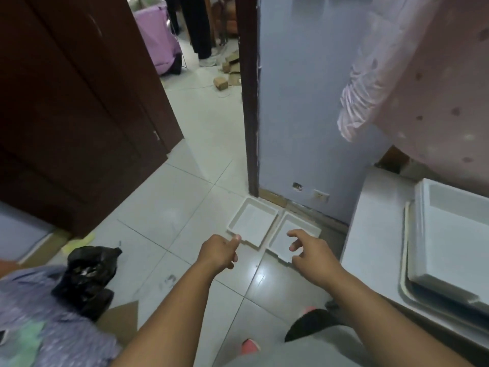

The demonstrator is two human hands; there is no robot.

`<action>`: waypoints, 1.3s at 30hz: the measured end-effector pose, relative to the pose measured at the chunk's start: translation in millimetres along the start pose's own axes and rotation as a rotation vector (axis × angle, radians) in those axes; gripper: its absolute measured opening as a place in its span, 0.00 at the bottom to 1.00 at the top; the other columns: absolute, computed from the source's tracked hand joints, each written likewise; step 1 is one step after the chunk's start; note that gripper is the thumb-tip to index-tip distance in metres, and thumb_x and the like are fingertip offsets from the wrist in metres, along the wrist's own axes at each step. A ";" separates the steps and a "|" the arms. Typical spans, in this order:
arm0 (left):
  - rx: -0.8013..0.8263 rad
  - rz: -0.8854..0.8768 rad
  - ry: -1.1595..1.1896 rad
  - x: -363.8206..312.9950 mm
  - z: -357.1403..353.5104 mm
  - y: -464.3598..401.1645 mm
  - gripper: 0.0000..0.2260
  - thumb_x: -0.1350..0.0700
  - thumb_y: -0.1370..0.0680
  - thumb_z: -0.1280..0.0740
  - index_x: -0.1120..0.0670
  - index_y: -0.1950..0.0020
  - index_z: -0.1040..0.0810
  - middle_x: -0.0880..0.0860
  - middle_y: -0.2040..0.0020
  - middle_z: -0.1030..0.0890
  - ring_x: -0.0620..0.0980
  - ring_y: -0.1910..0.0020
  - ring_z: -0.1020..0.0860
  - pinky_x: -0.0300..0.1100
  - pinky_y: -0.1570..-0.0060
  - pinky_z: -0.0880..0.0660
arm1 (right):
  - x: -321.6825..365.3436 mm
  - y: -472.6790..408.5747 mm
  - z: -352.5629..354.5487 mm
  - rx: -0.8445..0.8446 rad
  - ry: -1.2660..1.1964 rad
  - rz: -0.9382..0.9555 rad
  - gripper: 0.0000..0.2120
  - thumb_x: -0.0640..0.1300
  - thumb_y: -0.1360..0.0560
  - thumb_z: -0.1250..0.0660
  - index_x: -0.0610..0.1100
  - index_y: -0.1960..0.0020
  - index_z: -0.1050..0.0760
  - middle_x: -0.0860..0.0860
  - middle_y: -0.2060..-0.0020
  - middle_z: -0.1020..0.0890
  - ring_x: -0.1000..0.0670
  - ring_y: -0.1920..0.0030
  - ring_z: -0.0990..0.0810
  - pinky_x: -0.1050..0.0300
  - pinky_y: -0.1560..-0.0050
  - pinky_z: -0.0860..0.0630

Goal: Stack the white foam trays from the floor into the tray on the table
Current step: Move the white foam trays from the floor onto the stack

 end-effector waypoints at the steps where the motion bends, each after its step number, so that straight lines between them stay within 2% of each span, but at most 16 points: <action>1: 0.005 0.003 0.002 -1.8 -0.3 -8.1 0.25 0.42 0.19 0.40 0.58 0.64 0.16 0.56 0.65 0.14 0.47 0.71 0.23 0.40 0.65 0.29 | -2.1 -7.9 -1.6 0.010 -0.013 -0.020 0.27 0.37 0.24 0.35 0.56 0.29 0.32 0.55 0.51 0.20 0.53 0.61 0.18 0.55 0.59 0.17; 3: 0.022 0.001 0.009 -7.9 -2.5 -23.9 0.23 0.45 0.18 0.40 0.59 0.60 0.16 0.54 0.65 0.15 0.46 0.71 0.23 0.38 0.65 0.28 | -6.7 -24.5 -4.0 0.015 -0.038 -0.058 0.24 0.40 0.23 0.36 0.55 0.29 0.32 0.54 0.58 0.17 0.55 0.64 0.17 0.56 0.60 0.17; 5: 0.062 0.021 0.005 -15.4 -5.8 -42.8 0.24 0.43 0.18 0.40 0.58 0.63 0.19 0.52 0.68 0.17 0.46 0.70 0.22 0.39 0.64 0.28 | -9.5 -46.7 -3.9 0.011 -0.038 -0.088 0.20 0.44 0.21 0.38 0.54 0.30 0.30 0.52 0.65 0.15 0.56 0.65 0.16 0.56 0.59 0.18; 8: 0.123 0.070 -0.018 -26.7 -5.0 -75.7 0.27 0.39 0.19 0.41 0.58 0.66 0.19 0.55 0.67 0.14 0.49 0.66 0.20 0.41 0.61 0.27 | -16.2 -91.1 -6.7 0.035 -0.092 -0.153 0.19 0.40 0.23 0.38 0.53 0.34 0.27 0.50 0.66 0.15 0.53 0.64 0.16 0.58 0.64 0.21; 13: 0.098 0.172 0.050 -33.0 18.6 -142.8 0.15 0.53 0.17 0.41 0.59 0.47 0.17 0.54 0.58 0.15 0.48 0.64 0.20 0.35 0.68 0.28 | -36.0 -186.5 -37.5 0.193 -0.233 -0.310 0.20 0.39 0.28 0.37 0.50 0.37 0.24 0.49 0.53 0.17 0.48 0.57 0.16 0.52 0.59 0.18; 17: 0.097 0.196 0.076 -25.0 27.5 -191.8 0.13 0.50 0.19 0.41 0.54 0.47 0.18 0.53 0.58 0.14 0.50 0.62 0.18 0.40 0.62 0.25 | -47.1 -243.7 -58.2 0.339 -0.244 -0.425 0.13 0.43 0.28 0.32 0.49 0.43 0.23 0.48 0.45 0.20 0.47 0.55 0.16 0.57 0.64 0.24; 20: 0.154 0.267 0.115 -14.0 24.2 -224.1 0.15 0.49 0.19 0.39 0.58 0.52 0.21 0.54 0.64 0.14 0.53 0.61 0.18 0.45 0.55 0.24 | -54.4 -271.5 -65.7 0.262 -0.372 -0.546 0.12 0.39 0.27 0.32 0.44 0.44 0.22 0.43 0.48 0.19 0.45 0.62 0.15 0.60 0.69 0.27; 22: 0.183 0.314 0.136 -3.9 16.1 -258.7 0.13 0.50 0.20 0.39 0.58 0.56 0.23 0.58 0.64 0.14 0.58 0.58 0.17 0.48 0.51 0.22 | -63.8 -294.0 -77.4 0.202 -0.459 -0.633 0.13 0.38 0.28 0.31 0.44 0.44 0.23 0.41 0.50 0.18 0.45 0.66 0.17 0.60 0.71 0.27; 24: 0.192 0.334 0.152 5.5 4.1 -292.1 0.11 0.52 0.20 0.38 0.57 0.56 0.22 0.61 0.60 0.15 0.58 0.61 0.18 0.44 0.60 0.22 | -75.5 -313.8 -94.9 0.176 -0.516 -0.700 0.11 0.36 0.27 0.33 0.43 0.45 0.24 0.42 0.54 0.17 0.46 0.66 0.18 0.59 0.69 0.25; 26: 0.201 0.351 0.192 16.5 -12.5 -327.3 0.07 0.55 0.19 0.37 0.56 0.51 0.20 0.58 0.59 0.16 0.52 0.65 0.20 0.38 0.69 0.26 | -93.6 -335.2 -116.6 0.147 -0.565 -0.768 0.07 0.36 0.25 0.35 0.42 0.49 0.24 0.42 0.58 0.18 0.45 0.66 0.19 0.55 0.63 0.25; 29: 0.239 0.338 0.207 43.3 -52.0 -400.8 0.08 0.57 0.19 0.37 0.58 0.43 0.20 0.56 0.56 0.18 0.51 0.64 0.20 0.38 0.70 0.28 | -129.2 -376.5 -159.4 0.080 -0.616 -0.850 0.04 0.35 0.26 0.37 0.42 0.56 0.24 0.43 0.62 0.20 0.45 0.65 0.20 0.52 0.60 0.25; 31: 0.265 0.318 0.181 66.6 -78.7 -457.5 0.08 0.58 0.19 0.36 0.58 0.44 0.20 0.58 0.53 0.17 0.53 0.59 0.19 0.41 0.66 0.25 | -156.5 -411.8 -191.2 0.042 -0.628 -0.865 0.05 0.35 0.25 0.37 0.42 0.58 0.24 0.44 0.61 0.20 0.44 0.61 0.18 0.53 0.59 0.23; 34: 0.261 0.235 0.048 103.0 -120.3 -547.9 0.09 0.57 0.21 0.36 0.49 0.60 0.21 0.59 0.51 0.15 0.60 0.50 0.17 0.52 0.46 0.20 | -207.7 -472.0 -246.7 0.014 -0.624 -0.889 0.05 0.39 0.27 0.35 0.43 0.61 0.22 0.44 0.60 0.18 0.42 0.55 0.15 0.47 0.53 0.20; 36: 0.226 0.216 -0.016 129.9 -147.8 -611.9 0.10 0.57 0.22 0.35 0.50 0.63 0.22 0.59 0.52 0.14 0.61 0.50 0.16 0.54 0.42 0.21 | -247.8 -516.1 -283.2 -0.021 -0.608 -0.892 0.05 0.43 0.31 0.33 0.44 0.64 0.22 0.43 0.62 0.18 0.39 0.57 0.17 0.42 0.51 0.20; 37: 0.207 0.207 -0.037 136.6 -158.6 -638.1 0.08 0.57 0.23 0.35 0.51 0.61 0.20 0.59 0.52 0.14 0.61 0.50 0.16 0.54 0.43 0.20 | -266.8 -536.5 -299.3 -0.045 -0.599 -0.887 0.05 0.46 0.33 0.33 0.44 0.63 0.21 0.42 0.61 0.18 0.38 0.57 0.17 0.41 0.51 0.21; 39: 0.169 0.178 -0.099 147.6 -179.9 -688.5 0.07 0.58 0.24 0.35 0.55 0.58 0.17 0.58 0.55 0.14 0.60 0.53 0.17 0.49 0.47 0.20 | -294.0 -575.3 -325.0 -0.092 -0.569 -0.872 0.14 0.49 0.29 0.34 0.42 0.48 0.20 0.43 0.51 0.18 0.40 0.50 0.19 0.46 0.46 0.24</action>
Point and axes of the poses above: each hand's wrist, its own y-axis away from the middle knuckle, its own z-axis out of the back of the hand, x = y × z, the point moved 5 cm from there along -y, towards the middle knuckle
